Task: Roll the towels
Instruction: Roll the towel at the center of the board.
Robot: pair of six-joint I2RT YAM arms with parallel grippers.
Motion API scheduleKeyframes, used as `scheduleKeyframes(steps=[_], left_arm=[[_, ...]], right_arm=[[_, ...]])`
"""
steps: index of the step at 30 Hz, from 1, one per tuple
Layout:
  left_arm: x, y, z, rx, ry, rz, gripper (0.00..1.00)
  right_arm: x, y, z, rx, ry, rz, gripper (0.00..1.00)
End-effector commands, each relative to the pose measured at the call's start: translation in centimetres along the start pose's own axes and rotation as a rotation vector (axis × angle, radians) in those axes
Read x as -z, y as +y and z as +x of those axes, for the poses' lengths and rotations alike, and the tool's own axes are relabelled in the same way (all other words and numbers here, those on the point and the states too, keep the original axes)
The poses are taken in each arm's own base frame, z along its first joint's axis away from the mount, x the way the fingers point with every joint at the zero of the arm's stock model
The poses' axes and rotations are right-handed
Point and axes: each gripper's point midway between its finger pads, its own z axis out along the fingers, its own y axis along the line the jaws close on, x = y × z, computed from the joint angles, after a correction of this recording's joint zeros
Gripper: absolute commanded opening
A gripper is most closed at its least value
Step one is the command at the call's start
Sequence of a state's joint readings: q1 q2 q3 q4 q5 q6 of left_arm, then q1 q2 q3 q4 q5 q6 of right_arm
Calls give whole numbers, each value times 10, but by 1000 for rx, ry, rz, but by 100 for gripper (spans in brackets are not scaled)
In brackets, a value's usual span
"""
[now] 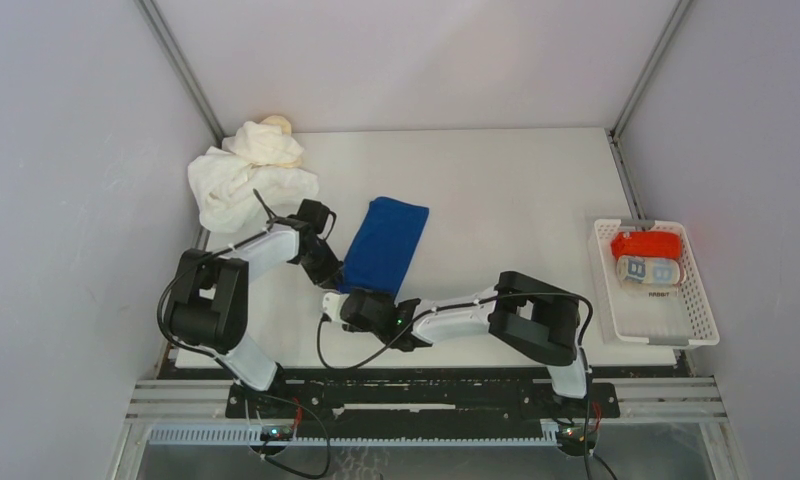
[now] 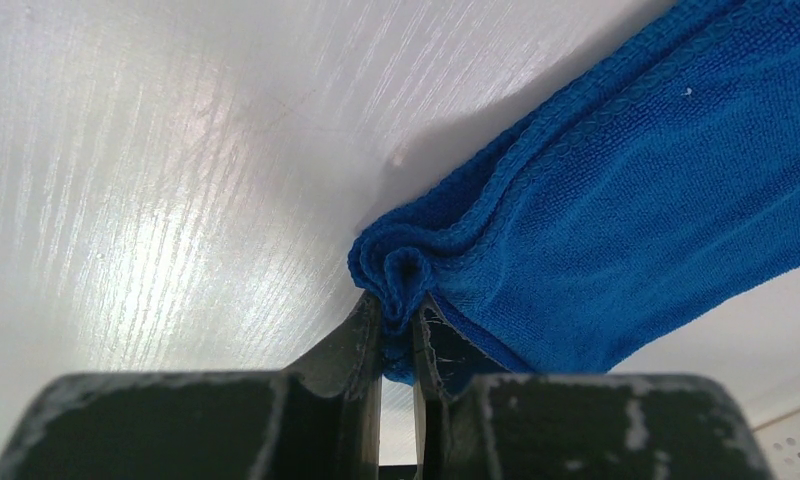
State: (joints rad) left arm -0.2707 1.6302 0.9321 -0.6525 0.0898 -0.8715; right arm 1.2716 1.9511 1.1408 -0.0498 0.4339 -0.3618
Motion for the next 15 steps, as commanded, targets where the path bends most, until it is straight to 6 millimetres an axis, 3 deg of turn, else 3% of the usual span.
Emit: scheduleKeyframes(steps=[1,4,8,15], left_arm=[[2,3,-2,-28,9,-33,14],[3,2,-3,-22,5,-31,15],[5,2,-5,-17,-13,-30,18],[16,-4,-13,35,-89,20,31]], right_arm=[[-4,2,5,75,8,61,45],[-7,6,9,90,21,55,38],[-4,11,10,39,19,-31,19],[4,13,4,-252,6,-359,0]])
